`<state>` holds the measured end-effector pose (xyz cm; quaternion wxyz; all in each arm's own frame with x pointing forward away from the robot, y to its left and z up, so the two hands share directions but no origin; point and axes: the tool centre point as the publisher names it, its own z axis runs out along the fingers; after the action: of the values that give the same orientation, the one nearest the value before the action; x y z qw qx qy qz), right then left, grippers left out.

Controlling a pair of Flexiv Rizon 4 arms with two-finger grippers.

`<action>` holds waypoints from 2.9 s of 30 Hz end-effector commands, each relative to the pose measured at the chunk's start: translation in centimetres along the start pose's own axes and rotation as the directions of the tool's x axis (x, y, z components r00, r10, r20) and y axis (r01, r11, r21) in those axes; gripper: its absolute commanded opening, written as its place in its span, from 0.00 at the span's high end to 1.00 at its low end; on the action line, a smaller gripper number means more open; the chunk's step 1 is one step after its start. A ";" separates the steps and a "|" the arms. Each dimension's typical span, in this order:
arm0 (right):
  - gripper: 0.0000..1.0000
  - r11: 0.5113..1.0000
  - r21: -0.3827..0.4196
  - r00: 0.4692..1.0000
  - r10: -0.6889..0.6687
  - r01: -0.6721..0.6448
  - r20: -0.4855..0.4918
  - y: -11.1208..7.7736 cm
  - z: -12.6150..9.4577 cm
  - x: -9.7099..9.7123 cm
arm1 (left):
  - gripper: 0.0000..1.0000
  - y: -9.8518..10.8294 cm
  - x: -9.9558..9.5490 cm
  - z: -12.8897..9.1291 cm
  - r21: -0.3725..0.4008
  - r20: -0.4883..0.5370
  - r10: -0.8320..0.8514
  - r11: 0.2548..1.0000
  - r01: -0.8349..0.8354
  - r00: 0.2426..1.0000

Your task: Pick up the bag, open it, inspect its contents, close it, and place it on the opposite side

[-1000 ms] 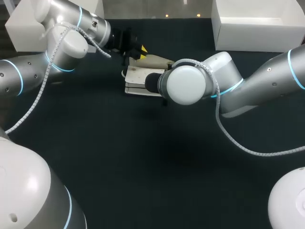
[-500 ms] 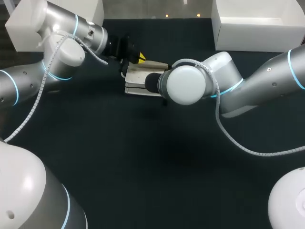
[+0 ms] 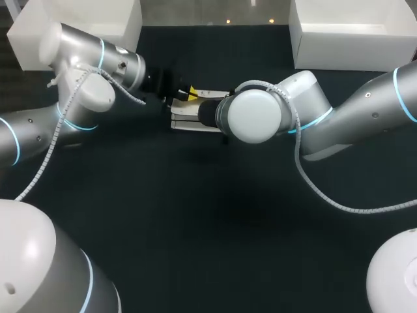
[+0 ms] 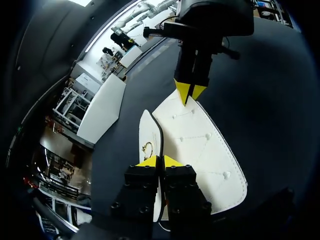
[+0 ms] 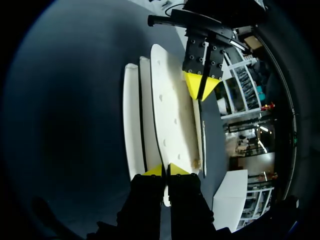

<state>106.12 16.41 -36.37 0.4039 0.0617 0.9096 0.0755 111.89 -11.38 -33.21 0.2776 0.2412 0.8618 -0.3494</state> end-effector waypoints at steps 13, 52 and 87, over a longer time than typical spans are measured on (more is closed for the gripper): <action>1.00 1.000 -0.003 1.000 0.001 -0.001 0.005 0.0 0.2 0.1 | 1.00 0.5 0.7 -0.1 -0.001 0.068 0.007 1.000 -0.007 0.998; 1.00 1.000 -0.003 1.000 0.001 -0.001 0.005 0.0 0.2 0.1 | 1.00 1.6 0.8 0.3 0.002 0.035 0.002 1.000 -0.002 0.999; 1.00 1.000 -0.003 1.000 0.001 -0.001 0.005 0.0 0.2 0.1 | 1.00 -0.5 0.9 0.8 0.042 0.014 0.048 0.998 -0.048 0.999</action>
<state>106.02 16.24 -36.38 0.4031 0.0616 0.9100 0.0749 111.24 -11.72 -33.89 0.2857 0.2654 0.8470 -0.3613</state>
